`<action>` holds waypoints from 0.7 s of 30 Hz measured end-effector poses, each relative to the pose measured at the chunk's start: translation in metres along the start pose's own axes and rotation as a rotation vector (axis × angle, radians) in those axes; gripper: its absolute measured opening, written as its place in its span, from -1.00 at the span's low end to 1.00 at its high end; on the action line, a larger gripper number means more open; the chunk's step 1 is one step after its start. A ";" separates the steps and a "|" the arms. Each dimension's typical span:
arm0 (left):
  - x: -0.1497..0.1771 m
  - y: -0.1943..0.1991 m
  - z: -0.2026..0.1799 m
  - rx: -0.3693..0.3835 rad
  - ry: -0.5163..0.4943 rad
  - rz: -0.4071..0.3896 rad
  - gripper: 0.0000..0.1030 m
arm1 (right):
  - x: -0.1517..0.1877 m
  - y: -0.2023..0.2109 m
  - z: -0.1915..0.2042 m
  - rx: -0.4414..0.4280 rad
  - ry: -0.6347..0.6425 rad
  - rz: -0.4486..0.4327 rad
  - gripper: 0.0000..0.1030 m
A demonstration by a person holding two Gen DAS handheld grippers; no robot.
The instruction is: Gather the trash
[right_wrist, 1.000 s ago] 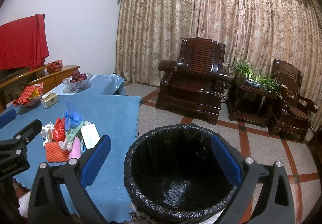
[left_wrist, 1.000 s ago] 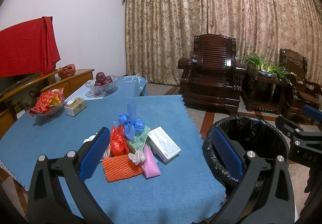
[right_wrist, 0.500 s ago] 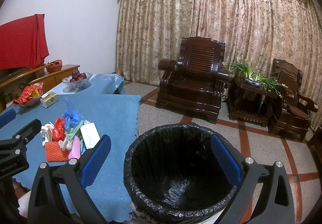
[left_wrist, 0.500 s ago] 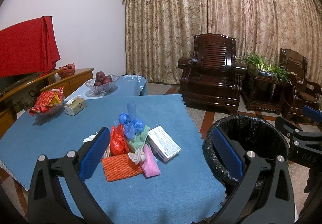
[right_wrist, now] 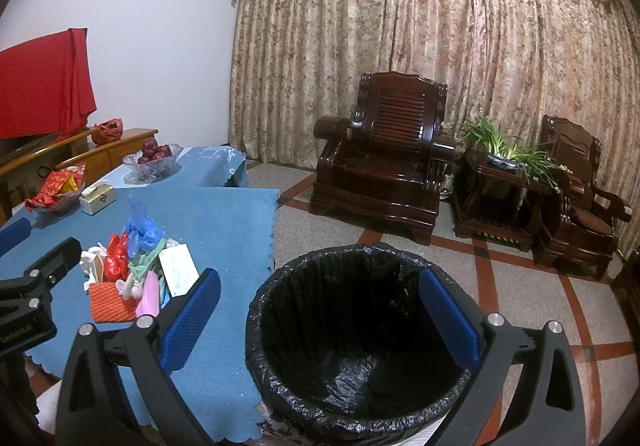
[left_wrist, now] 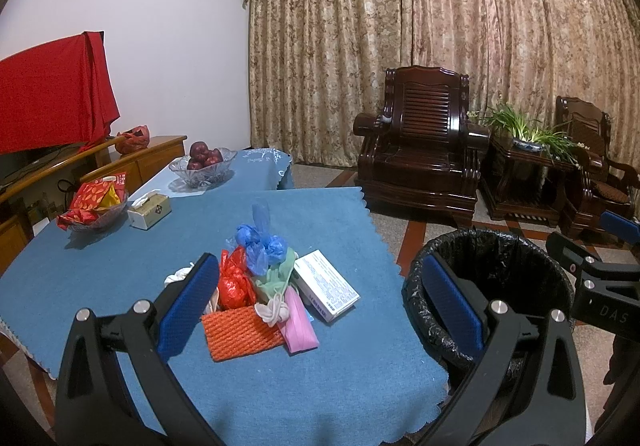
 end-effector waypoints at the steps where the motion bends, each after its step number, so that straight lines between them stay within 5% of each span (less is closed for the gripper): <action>1: 0.000 0.000 0.000 0.000 0.000 0.000 0.91 | 0.000 0.000 0.000 0.000 0.000 0.000 0.89; 21: 0.000 0.000 0.000 0.000 0.001 0.001 0.91 | 0.003 -0.005 0.007 -0.004 0.005 0.002 0.89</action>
Point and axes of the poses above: each gripper's, at about its wrist camera, not at the fingertips, and y roughly against the way its jaws point, z to its left, x to its underside, the point moved 6 cm from there along -y, roughly the way its jaws point, and after that the axes turned 10 degrees about -x, right-handed, at the moved point
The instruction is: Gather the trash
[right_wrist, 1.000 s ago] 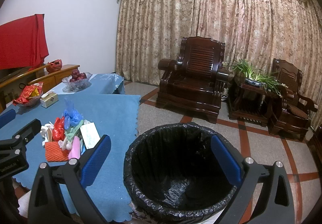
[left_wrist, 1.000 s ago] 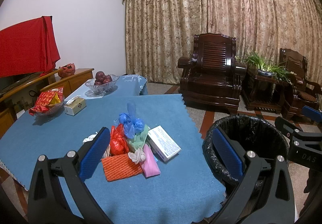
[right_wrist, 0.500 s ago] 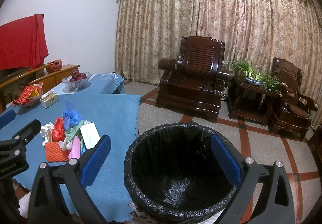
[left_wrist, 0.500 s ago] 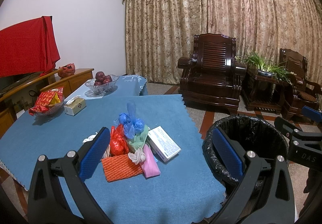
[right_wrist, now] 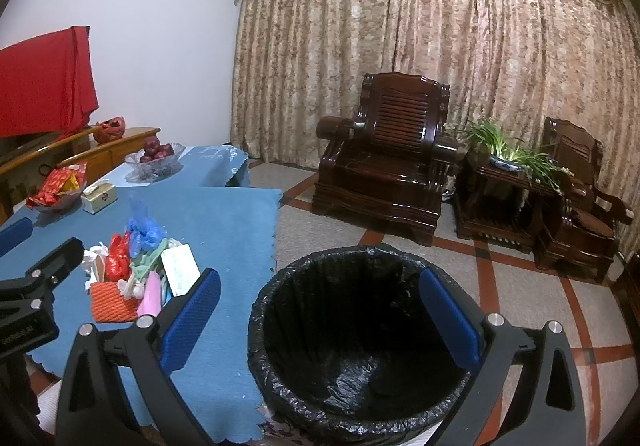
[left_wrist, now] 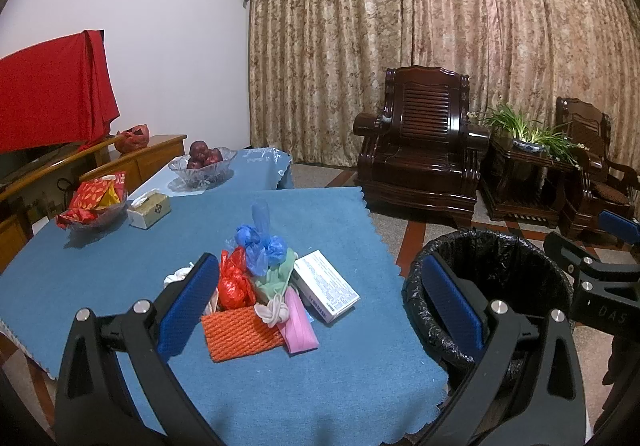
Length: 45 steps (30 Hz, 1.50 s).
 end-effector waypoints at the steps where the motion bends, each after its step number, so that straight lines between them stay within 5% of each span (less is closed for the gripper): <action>1: 0.000 0.000 0.000 0.000 0.000 0.001 0.91 | 0.000 -0.002 0.002 -0.001 0.000 0.001 0.89; 17: 0.013 -0.025 0.020 0.029 0.034 0.041 0.91 | -0.005 -0.023 0.014 -0.062 0.011 0.024 0.89; 32: 0.037 -0.094 0.119 -0.233 0.065 0.102 0.91 | 0.001 -0.111 0.079 -0.228 0.067 0.083 0.83; 45: 0.072 -0.157 0.136 -0.252 0.070 0.202 0.90 | 0.040 -0.206 0.123 -0.309 0.127 0.246 0.63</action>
Point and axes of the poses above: each gripper's, at about its wrist camera, not at the fingertips, and y roughly against the way its jaws point, z to its left, x to its underside, the point moved 6 cm from there along -y, roughly the way its jaws point, and after that the axes turned 10 degrees about -x, right-handed, at the moved point
